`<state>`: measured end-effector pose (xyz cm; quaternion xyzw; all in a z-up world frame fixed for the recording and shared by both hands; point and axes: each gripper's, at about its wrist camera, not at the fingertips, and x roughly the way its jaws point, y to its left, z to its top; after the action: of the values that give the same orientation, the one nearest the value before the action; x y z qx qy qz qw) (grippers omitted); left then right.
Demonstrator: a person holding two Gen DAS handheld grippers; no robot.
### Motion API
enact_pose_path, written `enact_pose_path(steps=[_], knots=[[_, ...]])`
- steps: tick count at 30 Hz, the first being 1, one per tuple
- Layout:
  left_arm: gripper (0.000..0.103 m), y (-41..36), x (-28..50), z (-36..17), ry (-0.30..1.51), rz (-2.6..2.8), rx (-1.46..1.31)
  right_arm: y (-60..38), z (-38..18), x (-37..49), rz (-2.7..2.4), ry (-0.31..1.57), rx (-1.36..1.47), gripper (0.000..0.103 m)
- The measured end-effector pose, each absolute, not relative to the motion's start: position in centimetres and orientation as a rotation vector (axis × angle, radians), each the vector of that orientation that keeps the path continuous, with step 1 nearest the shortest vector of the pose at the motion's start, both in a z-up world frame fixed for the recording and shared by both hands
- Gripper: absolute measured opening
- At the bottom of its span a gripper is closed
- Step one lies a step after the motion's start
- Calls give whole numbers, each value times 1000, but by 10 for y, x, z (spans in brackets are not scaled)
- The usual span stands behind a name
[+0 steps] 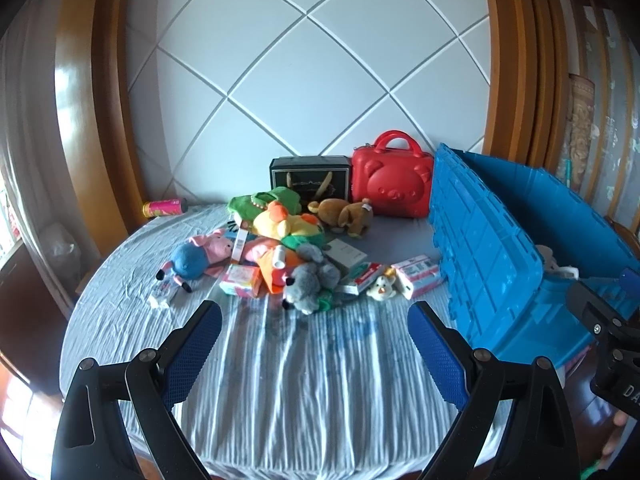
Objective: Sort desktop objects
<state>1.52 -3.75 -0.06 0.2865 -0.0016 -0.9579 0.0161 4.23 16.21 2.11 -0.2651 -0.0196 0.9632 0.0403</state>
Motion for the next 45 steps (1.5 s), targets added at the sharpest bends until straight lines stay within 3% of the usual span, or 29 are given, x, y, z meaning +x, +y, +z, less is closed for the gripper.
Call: enact_pose_path(steps=[37,45], knots=[[95,-62,18,-3,-22,-3013,869,136,23,41,2949,-74,-797,103],[95,-111,5,-43,62,-2896,1029,105,6,29,2977,-74,-851,103]])
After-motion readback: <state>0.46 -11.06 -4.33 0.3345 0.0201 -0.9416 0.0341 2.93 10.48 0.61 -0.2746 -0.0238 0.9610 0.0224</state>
